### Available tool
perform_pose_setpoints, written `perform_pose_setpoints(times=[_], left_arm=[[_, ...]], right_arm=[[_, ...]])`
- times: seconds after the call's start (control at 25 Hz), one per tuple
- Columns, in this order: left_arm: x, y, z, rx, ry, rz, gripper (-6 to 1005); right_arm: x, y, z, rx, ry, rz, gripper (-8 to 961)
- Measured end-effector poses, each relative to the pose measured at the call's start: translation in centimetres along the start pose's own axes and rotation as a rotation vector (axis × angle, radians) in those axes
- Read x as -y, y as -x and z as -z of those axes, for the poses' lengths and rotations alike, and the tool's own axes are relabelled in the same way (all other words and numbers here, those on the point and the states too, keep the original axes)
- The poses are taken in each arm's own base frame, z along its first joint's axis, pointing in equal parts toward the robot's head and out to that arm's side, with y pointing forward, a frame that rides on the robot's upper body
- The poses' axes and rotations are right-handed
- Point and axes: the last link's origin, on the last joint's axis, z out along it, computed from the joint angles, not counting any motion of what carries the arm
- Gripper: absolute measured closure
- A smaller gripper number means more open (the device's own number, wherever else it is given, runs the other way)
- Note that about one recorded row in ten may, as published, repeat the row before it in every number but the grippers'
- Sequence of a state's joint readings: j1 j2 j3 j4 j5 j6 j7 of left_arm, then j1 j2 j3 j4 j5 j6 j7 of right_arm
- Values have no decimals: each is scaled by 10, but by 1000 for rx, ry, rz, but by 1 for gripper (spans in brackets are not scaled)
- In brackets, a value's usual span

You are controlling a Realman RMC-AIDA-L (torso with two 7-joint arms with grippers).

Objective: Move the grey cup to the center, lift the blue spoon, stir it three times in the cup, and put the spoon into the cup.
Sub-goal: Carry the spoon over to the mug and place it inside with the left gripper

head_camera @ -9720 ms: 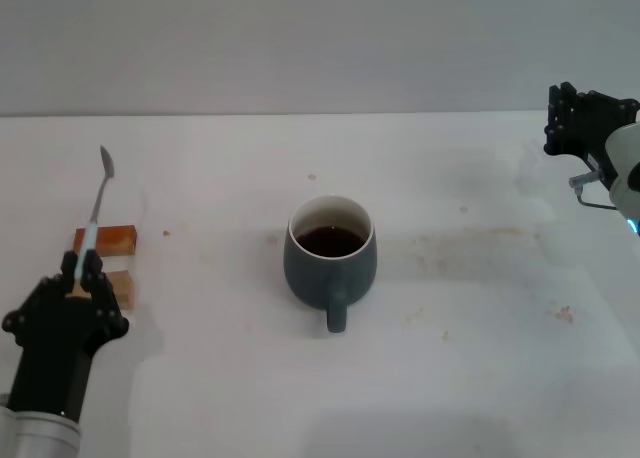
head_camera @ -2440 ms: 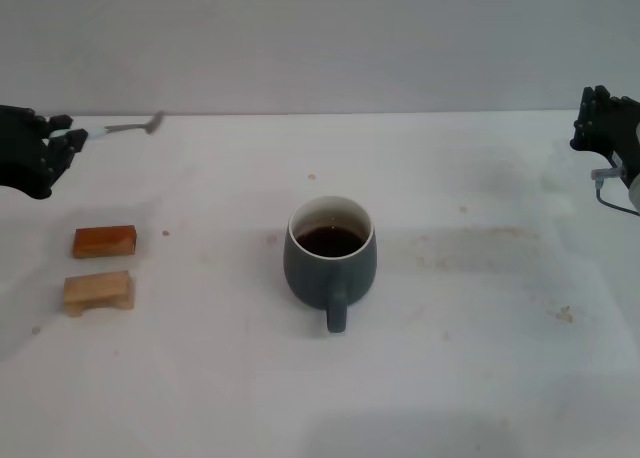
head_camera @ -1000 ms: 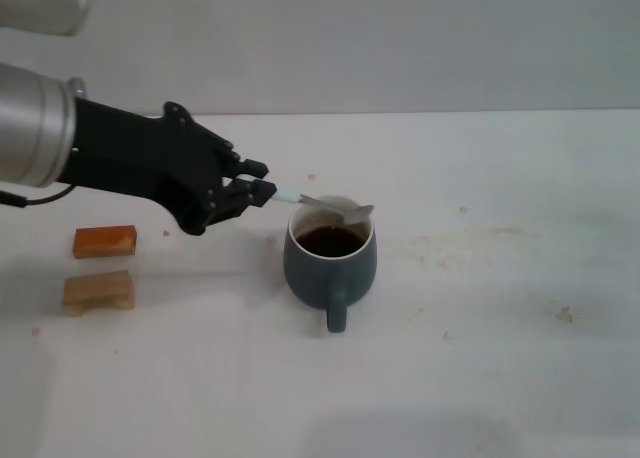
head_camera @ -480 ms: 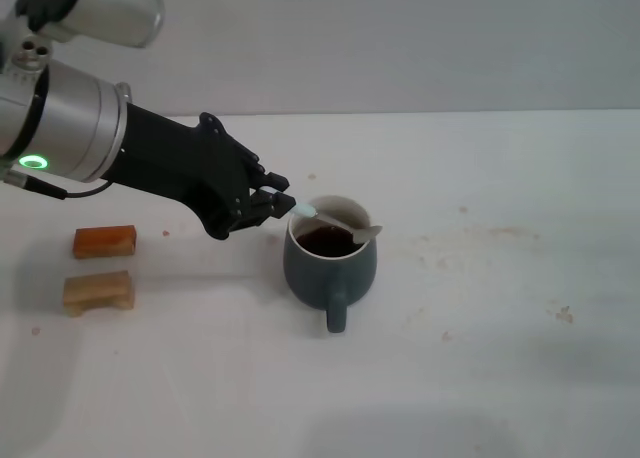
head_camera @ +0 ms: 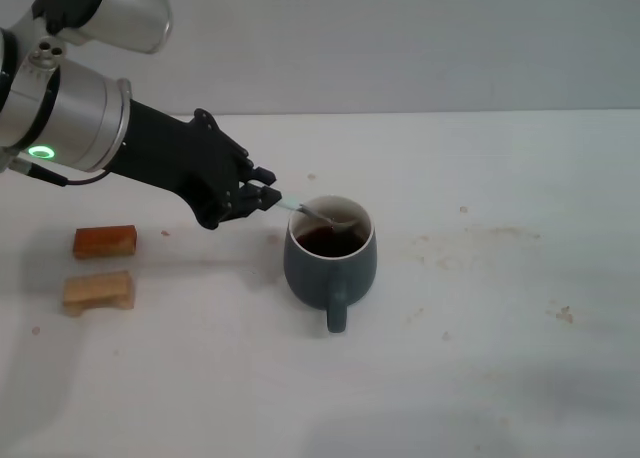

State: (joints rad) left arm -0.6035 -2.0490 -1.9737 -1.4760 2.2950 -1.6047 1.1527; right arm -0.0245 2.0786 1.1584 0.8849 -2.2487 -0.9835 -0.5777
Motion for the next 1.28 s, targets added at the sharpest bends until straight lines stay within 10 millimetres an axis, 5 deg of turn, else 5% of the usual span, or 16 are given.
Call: perform_pose_setpoints(times=[0.72,1.28], left_arm=[[7,33,-5,-29,20,19,796],[0,9,-17,-4,72,-31,793]], right_arm=[[-8,10,5,19,7,25,880],[-14,11,-1,22,24,20,879]])
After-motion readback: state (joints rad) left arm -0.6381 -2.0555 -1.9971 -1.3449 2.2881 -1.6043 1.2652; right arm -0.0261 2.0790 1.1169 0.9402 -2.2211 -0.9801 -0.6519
